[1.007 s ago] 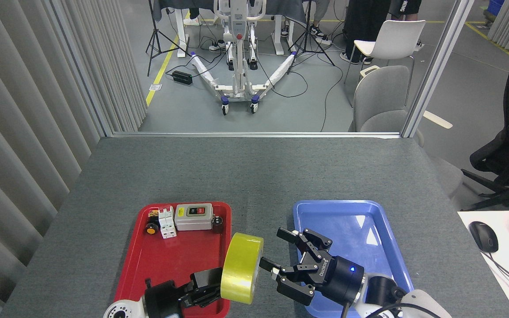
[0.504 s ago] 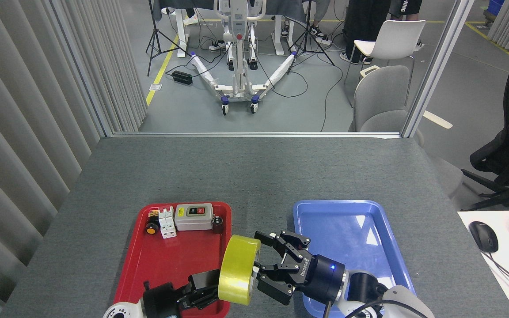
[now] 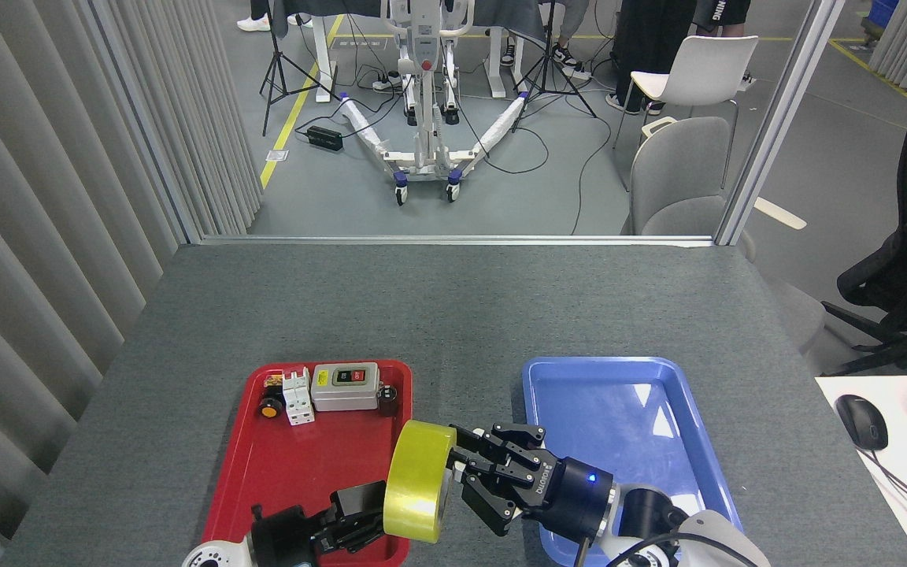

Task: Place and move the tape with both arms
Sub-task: 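Grasp the tape rim with the right gripper and release the left gripper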

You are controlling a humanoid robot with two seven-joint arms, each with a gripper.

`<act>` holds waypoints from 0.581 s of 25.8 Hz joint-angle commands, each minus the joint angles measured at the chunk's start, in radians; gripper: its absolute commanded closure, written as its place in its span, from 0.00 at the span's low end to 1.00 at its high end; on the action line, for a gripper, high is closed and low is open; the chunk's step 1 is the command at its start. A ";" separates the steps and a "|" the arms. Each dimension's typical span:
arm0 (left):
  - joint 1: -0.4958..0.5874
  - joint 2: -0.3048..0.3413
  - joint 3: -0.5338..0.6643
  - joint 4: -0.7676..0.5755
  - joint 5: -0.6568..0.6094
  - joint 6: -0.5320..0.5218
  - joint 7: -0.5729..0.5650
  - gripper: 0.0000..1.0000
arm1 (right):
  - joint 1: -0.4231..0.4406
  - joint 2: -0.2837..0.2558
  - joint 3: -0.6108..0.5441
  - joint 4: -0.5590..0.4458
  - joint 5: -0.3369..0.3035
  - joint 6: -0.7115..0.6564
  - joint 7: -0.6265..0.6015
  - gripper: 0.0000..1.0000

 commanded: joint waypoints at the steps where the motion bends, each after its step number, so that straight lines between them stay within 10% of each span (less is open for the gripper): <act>1: -0.003 0.001 0.009 0.012 0.000 -0.010 0.000 1.00 | -0.001 0.009 0.000 0.011 0.001 -0.003 0.000 0.60; 15: -0.004 0.007 0.027 0.023 0.000 -0.029 -0.001 1.00 | -0.044 0.040 0.002 0.124 0.001 -0.046 0.000 0.70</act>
